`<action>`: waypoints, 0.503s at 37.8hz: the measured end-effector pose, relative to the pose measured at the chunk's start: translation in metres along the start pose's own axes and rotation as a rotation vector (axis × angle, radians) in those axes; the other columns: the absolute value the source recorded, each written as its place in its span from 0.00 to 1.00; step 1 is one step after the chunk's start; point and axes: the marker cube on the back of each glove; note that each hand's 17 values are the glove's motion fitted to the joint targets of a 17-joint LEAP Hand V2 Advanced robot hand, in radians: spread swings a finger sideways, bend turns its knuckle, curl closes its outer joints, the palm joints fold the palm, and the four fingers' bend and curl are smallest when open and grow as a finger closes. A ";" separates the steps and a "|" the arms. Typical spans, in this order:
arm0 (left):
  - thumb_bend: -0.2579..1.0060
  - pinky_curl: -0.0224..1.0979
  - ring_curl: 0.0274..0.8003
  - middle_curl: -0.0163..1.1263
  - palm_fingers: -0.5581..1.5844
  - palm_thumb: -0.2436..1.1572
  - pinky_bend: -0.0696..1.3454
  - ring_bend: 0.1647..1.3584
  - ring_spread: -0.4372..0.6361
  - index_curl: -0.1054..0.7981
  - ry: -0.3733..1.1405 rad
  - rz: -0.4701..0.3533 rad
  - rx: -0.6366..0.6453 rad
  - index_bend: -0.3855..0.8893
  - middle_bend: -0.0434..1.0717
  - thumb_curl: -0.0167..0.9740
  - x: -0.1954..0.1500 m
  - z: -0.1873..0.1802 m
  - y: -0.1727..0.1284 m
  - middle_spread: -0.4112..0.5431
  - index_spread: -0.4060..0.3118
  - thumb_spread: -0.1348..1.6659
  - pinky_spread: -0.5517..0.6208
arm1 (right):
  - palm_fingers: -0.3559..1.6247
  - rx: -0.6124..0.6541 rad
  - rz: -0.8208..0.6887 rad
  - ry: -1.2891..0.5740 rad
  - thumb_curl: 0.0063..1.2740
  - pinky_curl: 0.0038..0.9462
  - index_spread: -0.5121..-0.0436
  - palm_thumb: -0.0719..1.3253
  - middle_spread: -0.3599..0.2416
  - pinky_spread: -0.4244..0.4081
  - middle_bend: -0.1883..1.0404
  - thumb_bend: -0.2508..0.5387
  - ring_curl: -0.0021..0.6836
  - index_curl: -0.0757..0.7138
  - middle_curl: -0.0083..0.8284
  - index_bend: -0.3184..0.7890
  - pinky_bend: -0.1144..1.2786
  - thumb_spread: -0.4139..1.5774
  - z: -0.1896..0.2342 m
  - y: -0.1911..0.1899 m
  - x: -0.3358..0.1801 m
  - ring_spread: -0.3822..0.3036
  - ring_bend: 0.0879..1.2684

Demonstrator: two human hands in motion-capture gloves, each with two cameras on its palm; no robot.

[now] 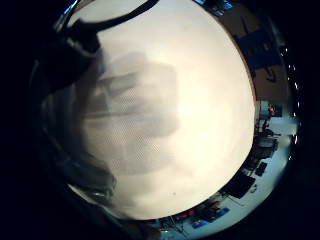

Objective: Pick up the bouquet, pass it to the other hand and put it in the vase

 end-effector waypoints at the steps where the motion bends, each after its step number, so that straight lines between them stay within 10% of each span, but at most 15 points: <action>1: 0.19 0.32 0.32 0.32 0.30 0.22 0.49 0.44 0.78 0.32 0.000 0.002 0.005 0.38 0.30 0.27 0.000 0.000 -0.001 0.61 0.59 0.70 0.82 | 0.55 0.020 -0.008 -0.004 0.31 0.32 0.41 0.61 0.44 0.76 0.53 0.45 0.51 0.38 0.52 0.40 0.36 0.74 -0.001 -0.001 -0.001 0.48 0.41; 14: 0.19 0.32 0.32 0.33 0.30 0.22 0.50 0.44 0.77 0.32 0.003 0.008 -0.009 0.38 0.30 0.28 -0.001 0.009 -0.006 0.61 0.59 0.70 0.82 | 0.85 0.328 0.013 0.165 0.40 0.41 0.50 0.70 0.34 0.34 0.54 0.36 0.68 0.53 0.59 0.47 0.45 0.60 -0.017 -0.031 0.013 0.30 0.54; 19: 0.19 0.32 0.32 0.33 0.30 0.22 0.50 0.44 0.77 0.32 -0.004 0.012 0.003 0.38 0.30 0.28 -0.001 0.008 -0.006 0.61 0.59 0.70 0.82 | 0.89 0.261 0.053 0.214 0.42 0.47 0.52 0.71 0.34 0.26 0.59 0.31 0.73 0.57 0.63 0.47 0.52 0.57 -0.017 -0.019 0.017 0.30 0.58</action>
